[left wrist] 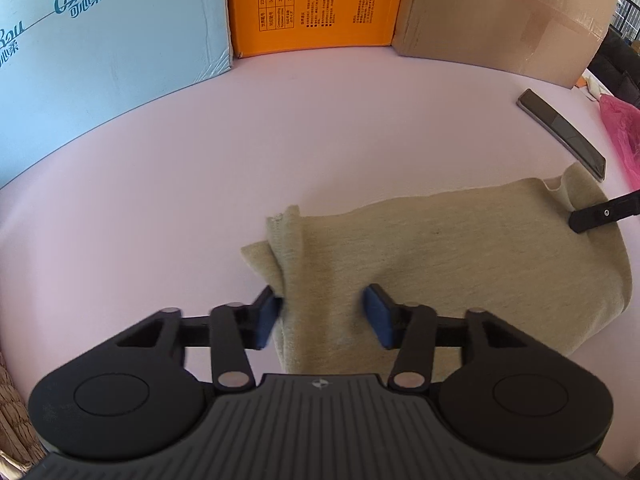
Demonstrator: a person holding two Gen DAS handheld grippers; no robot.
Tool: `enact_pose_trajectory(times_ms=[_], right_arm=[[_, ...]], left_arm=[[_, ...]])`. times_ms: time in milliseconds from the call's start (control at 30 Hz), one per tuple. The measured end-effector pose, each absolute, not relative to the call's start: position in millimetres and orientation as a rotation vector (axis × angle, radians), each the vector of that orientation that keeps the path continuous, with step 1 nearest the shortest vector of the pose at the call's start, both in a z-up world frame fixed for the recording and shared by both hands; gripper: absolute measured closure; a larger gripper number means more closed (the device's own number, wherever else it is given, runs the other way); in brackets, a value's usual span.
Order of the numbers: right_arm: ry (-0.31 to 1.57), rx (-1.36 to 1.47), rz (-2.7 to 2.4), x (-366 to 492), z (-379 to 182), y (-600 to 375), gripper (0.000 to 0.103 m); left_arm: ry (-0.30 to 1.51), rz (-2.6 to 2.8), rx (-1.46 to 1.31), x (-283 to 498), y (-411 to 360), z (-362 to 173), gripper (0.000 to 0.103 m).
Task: Fold clothes
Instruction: 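Grasp the folded strip's ends with both grippers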
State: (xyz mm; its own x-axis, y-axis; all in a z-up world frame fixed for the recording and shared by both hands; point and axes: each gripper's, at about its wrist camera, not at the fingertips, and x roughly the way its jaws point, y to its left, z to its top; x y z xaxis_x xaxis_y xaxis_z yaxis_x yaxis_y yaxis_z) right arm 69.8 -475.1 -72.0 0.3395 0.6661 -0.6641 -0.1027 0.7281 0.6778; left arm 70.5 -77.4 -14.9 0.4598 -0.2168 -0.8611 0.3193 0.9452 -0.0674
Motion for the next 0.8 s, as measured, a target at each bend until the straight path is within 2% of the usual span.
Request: enact_pose_trajectory(times_ms=[67, 333, 433, 667, 733, 800], right_arm=[[1.120, 0.595, 0.537, 69.6, -71.8, -473.9, 0.093], [1.093, 0.730, 0.520, 62.2, -73.1, -480.9, 0.093], [1.068, 0.784, 0.506, 59.0, -71.2, -484.2, 0.094], [1.041, 0.829, 0.522, 54.5, -59.7, -480.4, 0.094], [1.041, 0.777, 0.529, 54.3, -52.4, -473.9, 0.094], [1.038, 0.597, 0.551, 51.0, -39.0, -456.4, 0.094]], left_arm=[[1.042, -0.314, 0.105, 69.5, -79.2, -12.3, 0.088], [1.072, -0.230, 0.041, 68.5, -76.1, -7.2, 0.088], [1.043, -0.158, 0.028, 65.1, -72.3, -2.7, 0.096], [1.030, -0.143, -0.032, 59.3, -61.6, 8.5, 0.098], [1.028, -0.148, -0.037, 58.1, -60.4, 10.2, 0.098], [1.029, -0.147, -0.029, 57.2, -61.5, 8.5, 0.098]])
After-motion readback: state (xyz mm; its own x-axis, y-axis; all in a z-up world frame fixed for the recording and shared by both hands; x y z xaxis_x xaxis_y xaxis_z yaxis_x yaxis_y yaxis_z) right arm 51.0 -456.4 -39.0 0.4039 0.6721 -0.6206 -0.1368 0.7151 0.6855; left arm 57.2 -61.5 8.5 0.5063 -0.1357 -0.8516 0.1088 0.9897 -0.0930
